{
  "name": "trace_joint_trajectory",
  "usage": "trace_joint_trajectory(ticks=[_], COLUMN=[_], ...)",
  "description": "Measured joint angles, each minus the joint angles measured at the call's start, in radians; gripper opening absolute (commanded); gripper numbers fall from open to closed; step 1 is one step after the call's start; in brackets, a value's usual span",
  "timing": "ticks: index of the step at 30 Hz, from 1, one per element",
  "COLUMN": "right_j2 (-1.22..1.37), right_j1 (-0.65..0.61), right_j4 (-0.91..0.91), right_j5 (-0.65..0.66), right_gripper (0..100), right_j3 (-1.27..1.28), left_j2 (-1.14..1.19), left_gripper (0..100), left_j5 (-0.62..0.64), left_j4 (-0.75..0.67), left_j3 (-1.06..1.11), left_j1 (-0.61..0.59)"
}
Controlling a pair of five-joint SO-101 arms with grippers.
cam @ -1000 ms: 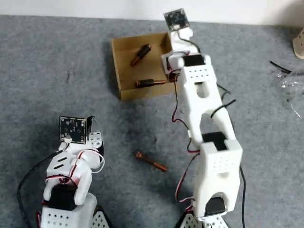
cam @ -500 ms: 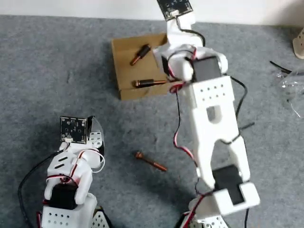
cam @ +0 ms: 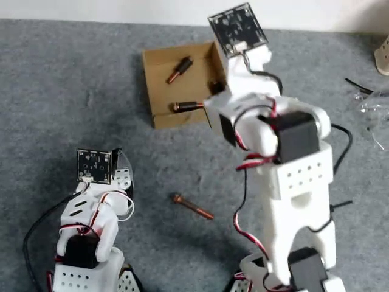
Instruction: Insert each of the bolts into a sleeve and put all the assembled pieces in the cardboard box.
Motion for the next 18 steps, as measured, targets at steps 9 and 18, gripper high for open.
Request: trace_joint_trajectory(ticks=[9, 18], right_j2=[-0.259, -0.589], right_j1=[0.0, -0.002], right_j4=[-0.069, -0.354], right_j5=[0.0, 0.0], right_gripper=[28.1, 28.1], right_j3=[0.382, 0.962], left_j2=[0.0, 0.0], left_gripper=[1, 1], left_j5=[0.0, 0.044], left_j4=[0.035, 0.103], left_j3=[-0.017, -0.094], left_j1=[0.0, -0.035])
